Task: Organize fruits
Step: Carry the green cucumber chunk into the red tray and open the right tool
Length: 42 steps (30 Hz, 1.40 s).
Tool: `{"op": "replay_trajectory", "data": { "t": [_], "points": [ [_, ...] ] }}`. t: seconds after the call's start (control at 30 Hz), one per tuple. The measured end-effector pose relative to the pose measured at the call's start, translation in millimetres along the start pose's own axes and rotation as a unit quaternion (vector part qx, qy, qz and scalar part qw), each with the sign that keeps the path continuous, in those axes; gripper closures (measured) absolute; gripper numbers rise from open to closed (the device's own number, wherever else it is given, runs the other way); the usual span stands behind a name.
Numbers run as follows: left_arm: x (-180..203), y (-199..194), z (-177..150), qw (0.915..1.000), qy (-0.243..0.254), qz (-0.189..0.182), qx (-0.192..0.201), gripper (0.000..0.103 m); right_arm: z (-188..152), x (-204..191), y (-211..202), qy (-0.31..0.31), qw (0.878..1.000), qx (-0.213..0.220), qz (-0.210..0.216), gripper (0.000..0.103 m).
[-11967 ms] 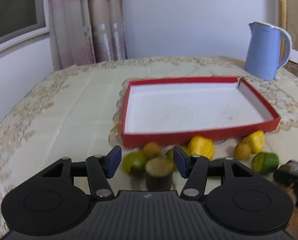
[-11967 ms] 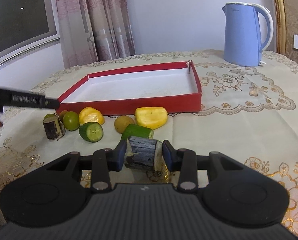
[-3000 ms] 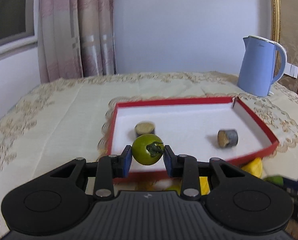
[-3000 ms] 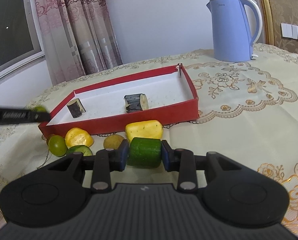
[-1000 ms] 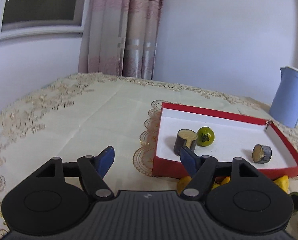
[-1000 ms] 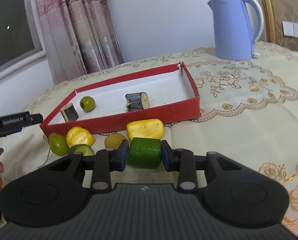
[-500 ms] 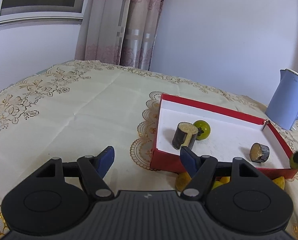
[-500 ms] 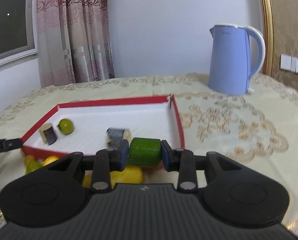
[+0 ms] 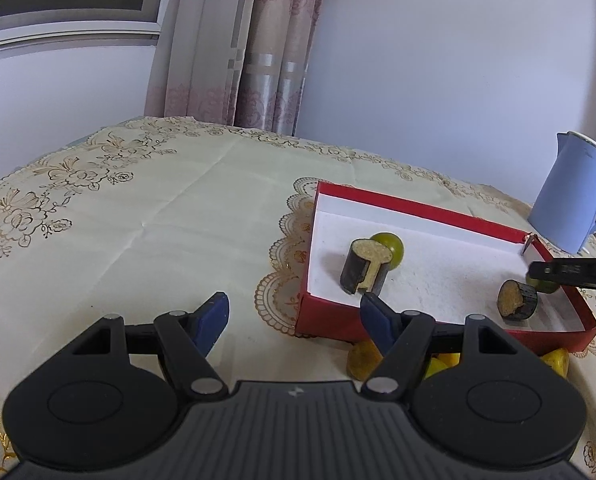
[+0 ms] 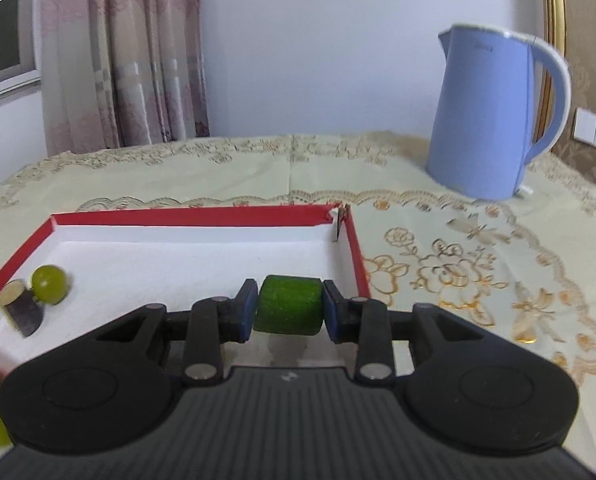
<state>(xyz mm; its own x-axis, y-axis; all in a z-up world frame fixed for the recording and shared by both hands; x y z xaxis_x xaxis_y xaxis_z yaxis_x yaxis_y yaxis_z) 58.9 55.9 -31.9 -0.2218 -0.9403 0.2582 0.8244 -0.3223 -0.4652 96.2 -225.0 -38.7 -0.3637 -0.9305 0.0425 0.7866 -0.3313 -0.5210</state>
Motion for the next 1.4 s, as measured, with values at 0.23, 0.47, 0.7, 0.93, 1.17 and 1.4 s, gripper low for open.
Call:
{"op": "replay_trajectory", "data": {
  "t": [0.23,0.47,0.7,0.93,1.17,1.4],
  "points": [
    [0.8,1.7,-0.3,1.0000,0.002,-0.002,-0.003,0.031,7.3,-2.4,24.3,0.014,1.000,-0.016,-0.005,0.070],
    [1.5,2.5,-0.6,1.0000,0.004,-0.001,-0.003,0.031,2.5,0.6,27.9,0.025,1.000,-0.018,0.000,0.065],
    [0.6,3.9,-0.6,1.0000,-0.001,-0.001,-0.004,0.031,-7.6,16.9,-3.5,0.055,0.998,0.002,0.010,0.058],
    [-0.3,4.3,-0.2,1.0000,-0.001,-0.001,-0.005,0.029,-43.1,29.4,-57.9,0.051,0.998,0.015,0.033,0.049],
    [0.1,4.7,-0.7,1.0000,-0.003,0.001,-0.006,0.027,-66.9,29.8,-106.1,0.051,0.992,0.118,0.006,0.013],
    [-0.1,3.4,-0.3,1.0000,-0.002,-0.002,-0.003,0.027,-68.7,33.6,-111.7,0.048,0.992,0.117,0.005,0.018]
  ]
}}
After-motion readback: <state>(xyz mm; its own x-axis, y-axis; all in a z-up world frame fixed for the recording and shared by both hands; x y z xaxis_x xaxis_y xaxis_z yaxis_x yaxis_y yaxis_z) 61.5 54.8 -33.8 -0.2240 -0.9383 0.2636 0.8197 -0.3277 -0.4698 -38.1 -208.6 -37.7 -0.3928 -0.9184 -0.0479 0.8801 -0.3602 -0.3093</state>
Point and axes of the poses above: each gripper's, at about its wrist camera, not at the fingertips, and y roughly the way its jaws point, x to its right, z to its top, the point moved 1 cm from there along y, roughly the way its jaws point, and after that the axes turned 10 degrees about -z, right-handed, at the moved point
